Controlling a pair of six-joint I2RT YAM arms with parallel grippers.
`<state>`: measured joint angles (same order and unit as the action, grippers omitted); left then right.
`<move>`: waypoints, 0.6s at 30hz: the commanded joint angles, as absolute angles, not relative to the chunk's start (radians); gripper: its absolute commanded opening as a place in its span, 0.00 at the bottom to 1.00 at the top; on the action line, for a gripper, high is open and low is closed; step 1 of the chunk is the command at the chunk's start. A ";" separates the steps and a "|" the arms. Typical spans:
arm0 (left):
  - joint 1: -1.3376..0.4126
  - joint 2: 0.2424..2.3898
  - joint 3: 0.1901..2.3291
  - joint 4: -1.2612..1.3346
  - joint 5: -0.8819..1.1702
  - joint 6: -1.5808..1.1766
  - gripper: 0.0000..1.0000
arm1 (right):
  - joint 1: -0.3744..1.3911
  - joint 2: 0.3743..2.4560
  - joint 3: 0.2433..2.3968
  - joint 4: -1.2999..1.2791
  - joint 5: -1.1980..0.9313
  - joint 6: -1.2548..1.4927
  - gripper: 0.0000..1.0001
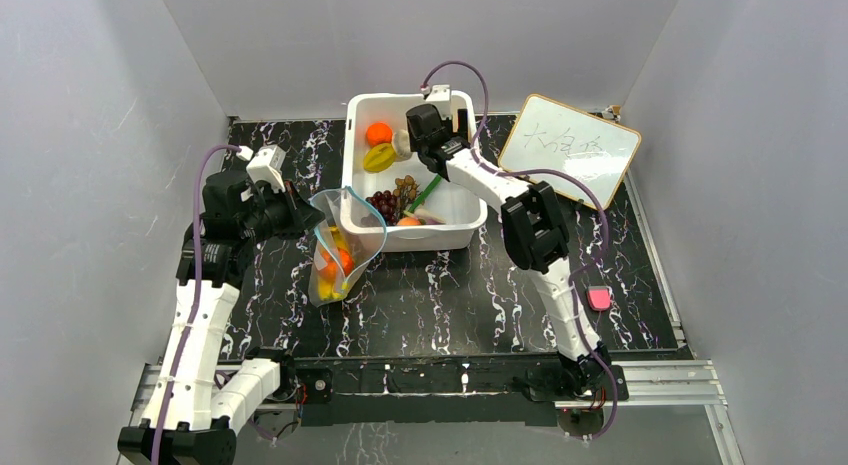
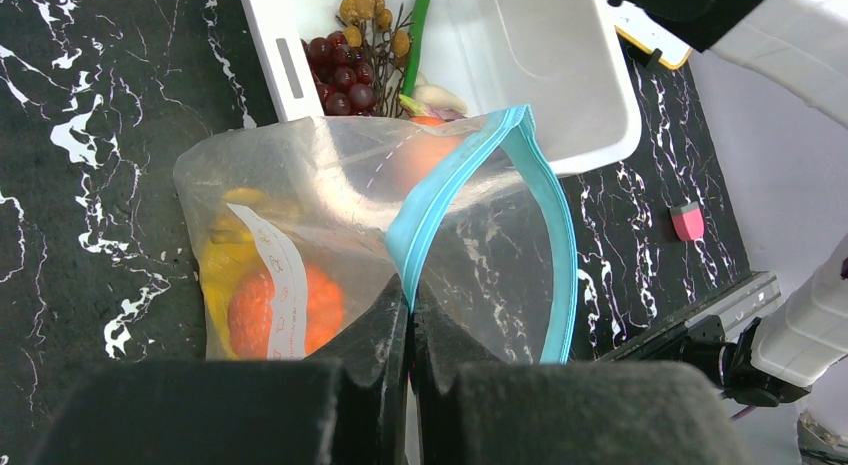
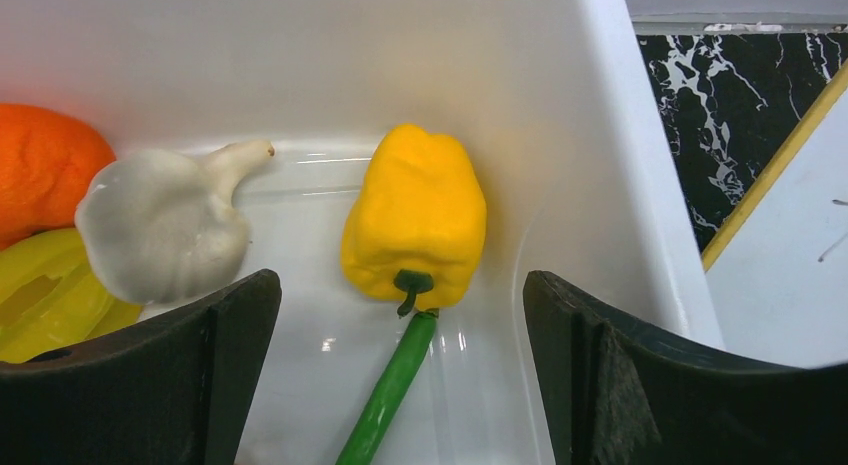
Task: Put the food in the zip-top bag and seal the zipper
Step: Pick up the fake vegetable from the bin.
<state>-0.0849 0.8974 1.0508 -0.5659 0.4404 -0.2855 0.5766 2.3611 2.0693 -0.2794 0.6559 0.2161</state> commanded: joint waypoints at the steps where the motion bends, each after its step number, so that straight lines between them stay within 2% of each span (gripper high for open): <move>1: -0.089 0.870 1.054 -0.561 0.452 -0.273 0.00 | 0.572 2.422 2.154 -0.209 0.688 0.231 0.91; 9: -0.089 0.866 1.048 -0.578 0.433 -0.253 0.00 | 0.569 2.535 2.249 -0.171 0.757 0.206 0.98; 18: -0.089 0.870 1.055 -0.583 0.424 -0.240 0.00 | 0.569 2.594 2.265 -0.118 0.823 0.165 0.98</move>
